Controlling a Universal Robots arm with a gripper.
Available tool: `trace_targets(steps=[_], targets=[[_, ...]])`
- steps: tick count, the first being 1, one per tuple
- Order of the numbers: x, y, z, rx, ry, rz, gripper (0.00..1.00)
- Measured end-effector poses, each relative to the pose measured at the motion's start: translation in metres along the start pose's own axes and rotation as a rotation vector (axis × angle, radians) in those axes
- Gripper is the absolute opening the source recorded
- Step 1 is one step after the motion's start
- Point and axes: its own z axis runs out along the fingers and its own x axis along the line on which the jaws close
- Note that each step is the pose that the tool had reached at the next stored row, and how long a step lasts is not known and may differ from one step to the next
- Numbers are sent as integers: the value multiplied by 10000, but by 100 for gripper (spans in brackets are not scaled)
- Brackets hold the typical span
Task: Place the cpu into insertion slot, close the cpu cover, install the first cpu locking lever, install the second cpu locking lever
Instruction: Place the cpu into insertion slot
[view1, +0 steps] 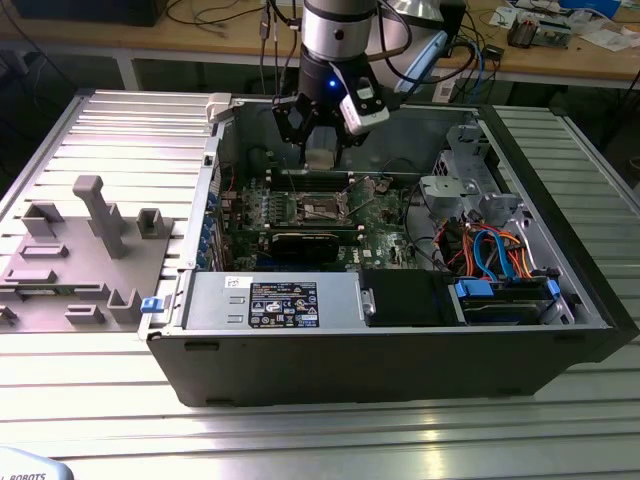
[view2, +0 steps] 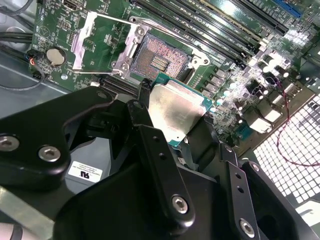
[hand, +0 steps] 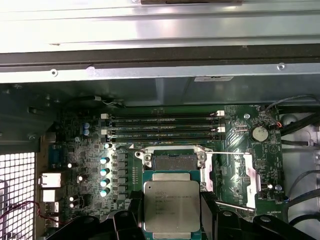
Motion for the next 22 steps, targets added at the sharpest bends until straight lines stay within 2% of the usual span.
trace_targets(steps=[6,22], targets=[[0,-2,25,3,0,0,55],[-1,-8,25,0,-11,113,55]])
